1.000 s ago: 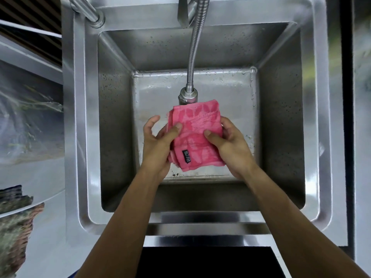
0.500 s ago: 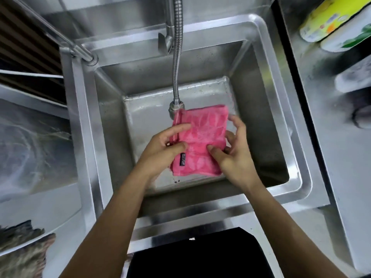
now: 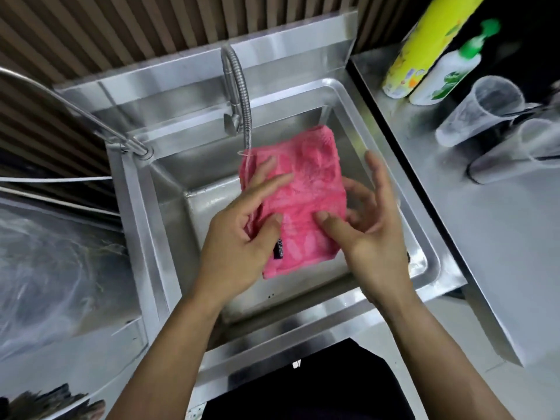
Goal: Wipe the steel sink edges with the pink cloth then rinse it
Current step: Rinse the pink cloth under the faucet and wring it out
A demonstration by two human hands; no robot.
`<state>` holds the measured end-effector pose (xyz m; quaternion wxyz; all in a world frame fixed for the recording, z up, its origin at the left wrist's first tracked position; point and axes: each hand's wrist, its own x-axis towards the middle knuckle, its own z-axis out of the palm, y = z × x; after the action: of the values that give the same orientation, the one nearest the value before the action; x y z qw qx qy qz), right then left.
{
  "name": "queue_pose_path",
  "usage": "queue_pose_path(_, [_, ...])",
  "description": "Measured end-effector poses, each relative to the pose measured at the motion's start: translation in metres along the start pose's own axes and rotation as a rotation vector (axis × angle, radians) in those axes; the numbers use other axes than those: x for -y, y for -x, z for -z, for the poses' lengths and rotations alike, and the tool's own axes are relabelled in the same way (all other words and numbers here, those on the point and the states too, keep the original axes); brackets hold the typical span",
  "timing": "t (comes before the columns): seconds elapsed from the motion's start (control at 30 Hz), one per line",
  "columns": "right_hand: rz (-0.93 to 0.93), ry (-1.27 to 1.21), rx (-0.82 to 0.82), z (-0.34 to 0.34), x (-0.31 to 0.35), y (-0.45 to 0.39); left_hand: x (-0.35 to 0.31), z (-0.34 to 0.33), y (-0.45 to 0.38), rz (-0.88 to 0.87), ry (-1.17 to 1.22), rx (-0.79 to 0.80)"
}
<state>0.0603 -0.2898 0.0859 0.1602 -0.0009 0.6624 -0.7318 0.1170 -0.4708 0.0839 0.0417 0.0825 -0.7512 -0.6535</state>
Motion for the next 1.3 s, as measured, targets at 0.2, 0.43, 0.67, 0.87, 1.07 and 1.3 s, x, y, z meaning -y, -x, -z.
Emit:
queue_pose_path(0.2, [-0.419,-0.042,0.012,0.034,-0.017,0.005,0.002,-0.014,-0.029,0.217,-0.129,0.298])
queue_pose_path(0.43, [0.022,0.072,-0.226,0.104,0.066,0.050,-0.069,-0.085,-0.055,0.251,-0.119,0.369])
queue_pose_path(0.67, [0.230,0.256,-0.357,0.219,0.128,0.108,-0.130,-0.200,-0.070,0.079,-0.183,0.837])
queue_pose_path(0.87, [0.170,0.532,-0.341,0.334,0.123,0.148,-0.139,-0.301,-0.028,-0.388,-0.548,0.630])
queue_pose_path(1.07, [0.038,0.833,-0.147,0.420,0.118,0.179,-0.136,-0.361,0.018,-0.239,-0.580,0.727])
queue_pose_path(1.3, [-0.157,0.744,0.136,0.475,0.114,0.144,-0.096,-0.403,0.015,0.184,-0.320,0.712])
